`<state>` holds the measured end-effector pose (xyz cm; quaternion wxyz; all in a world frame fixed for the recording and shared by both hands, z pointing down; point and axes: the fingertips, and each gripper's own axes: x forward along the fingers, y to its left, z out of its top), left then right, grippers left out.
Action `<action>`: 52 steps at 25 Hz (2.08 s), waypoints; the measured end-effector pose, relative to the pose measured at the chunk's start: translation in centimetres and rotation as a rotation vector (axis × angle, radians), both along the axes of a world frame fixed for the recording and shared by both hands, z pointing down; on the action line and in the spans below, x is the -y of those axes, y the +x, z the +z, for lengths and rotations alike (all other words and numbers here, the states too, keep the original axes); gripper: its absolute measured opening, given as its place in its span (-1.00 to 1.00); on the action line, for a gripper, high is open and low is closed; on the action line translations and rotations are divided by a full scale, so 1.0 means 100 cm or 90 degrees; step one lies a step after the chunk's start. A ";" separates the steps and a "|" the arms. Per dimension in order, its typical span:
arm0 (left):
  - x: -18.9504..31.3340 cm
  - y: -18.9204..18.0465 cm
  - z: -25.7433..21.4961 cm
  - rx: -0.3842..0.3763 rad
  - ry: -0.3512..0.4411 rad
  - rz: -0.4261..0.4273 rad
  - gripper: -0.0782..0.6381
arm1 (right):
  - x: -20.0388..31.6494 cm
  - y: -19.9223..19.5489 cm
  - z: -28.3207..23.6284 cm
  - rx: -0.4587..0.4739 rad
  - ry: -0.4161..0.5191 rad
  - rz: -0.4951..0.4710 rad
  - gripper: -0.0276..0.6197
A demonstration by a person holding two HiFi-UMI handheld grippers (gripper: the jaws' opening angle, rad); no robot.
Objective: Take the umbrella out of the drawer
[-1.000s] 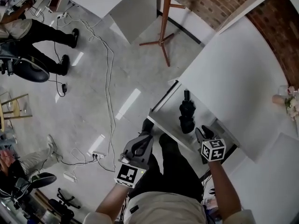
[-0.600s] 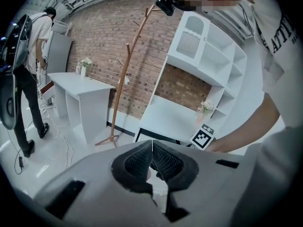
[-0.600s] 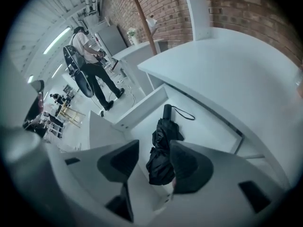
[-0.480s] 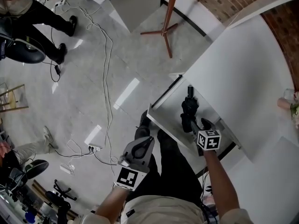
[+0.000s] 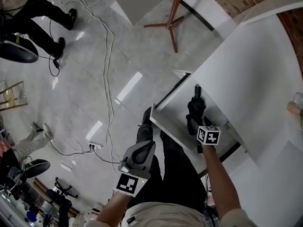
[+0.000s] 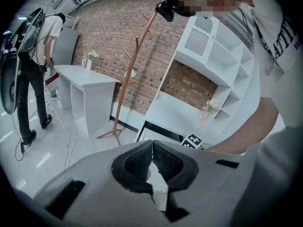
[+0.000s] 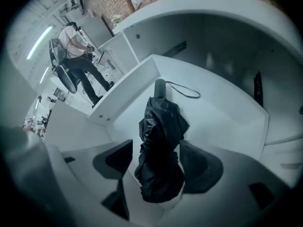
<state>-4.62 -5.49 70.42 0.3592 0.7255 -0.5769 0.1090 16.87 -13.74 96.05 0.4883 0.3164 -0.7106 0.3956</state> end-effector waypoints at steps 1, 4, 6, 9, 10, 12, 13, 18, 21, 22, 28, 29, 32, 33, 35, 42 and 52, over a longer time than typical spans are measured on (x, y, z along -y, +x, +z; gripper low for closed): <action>0.000 0.000 0.002 0.000 -0.003 0.000 -0.71 | -0.001 0.000 0.005 -0.001 -0.006 0.006 -0.04; -0.002 -0.001 0.009 -0.005 -0.013 -0.005 -0.71 | -0.001 0.000 0.017 -0.004 -0.022 0.029 -0.01; -0.004 -0.001 0.012 -0.010 -0.018 -0.007 -0.71 | -0.001 0.001 0.025 -0.012 -0.026 0.040 0.01; -0.003 -0.002 0.014 -0.013 -0.021 -0.010 -0.71 | -0.003 0.000 0.037 -0.028 -0.035 0.042 0.04; -0.003 -0.004 0.014 -0.013 -0.022 -0.011 -0.71 | -0.003 0.000 0.041 -0.038 -0.038 0.042 0.05; -0.003 -0.006 0.016 -0.015 -0.026 -0.015 -0.71 | -0.005 0.002 0.045 -0.068 -0.043 0.048 0.06; -0.003 -0.008 0.017 -0.017 -0.029 -0.016 -0.71 | -0.005 0.003 0.047 -0.084 -0.044 0.050 0.06; -0.005 -0.014 0.022 -0.017 -0.037 -0.023 -0.71 | -0.004 0.004 0.059 -0.125 -0.041 0.050 0.08; -0.007 -0.020 0.026 -0.018 -0.043 -0.030 -0.71 | -0.003 0.003 0.065 -0.138 -0.044 0.046 0.08; -0.007 -0.021 0.027 -0.018 -0.045 -0.031 -0.71 | -0.003 0.004 0.066 -0.145 -0.041 0.044 0.08; -0.009 -0.029 0.028 -0.014 -0.039 -0.036 -0.71 | -0.002 0.002 0.066 -0.168 -0.011 0.044 0.08; -0.009 -0.030 0.027 -0.013 -0.039 -0.037 -0.71 | -0.003 0.002 0.065 -0.169 -0.010 0.041 0.08; -0.010 -0.027 0.024 -0.013 -0.039 -0.039 -0.71 | -0.006 0.004 0.065 -0.167 -0.016 0.019 0.03; -0.010 -0.026 0.023 -0.013 -0.036 -0.039 -0.71 | -0.007 0.004 0.066 -0.163 -0.018 0.010 0.00; -0.010 -0.027 0.020 -0.008 -0.030 -0.038 -0.71 | -0.007 0.001 0.066 -0.145 -0.022 -0.009 -0.04; -0.010 -0.034 0.002 0.008 0.004 -0.029 -0.71 | -0.018 -0.014 0.044 -0.079 -0.024 -0.119 -0.06; -0.001 -0.025 -0.035 0.020 0.037 -0.001 -0.71 | -0.022 -0.008 -0.003 -0.047 0.001 -0.166 -0.06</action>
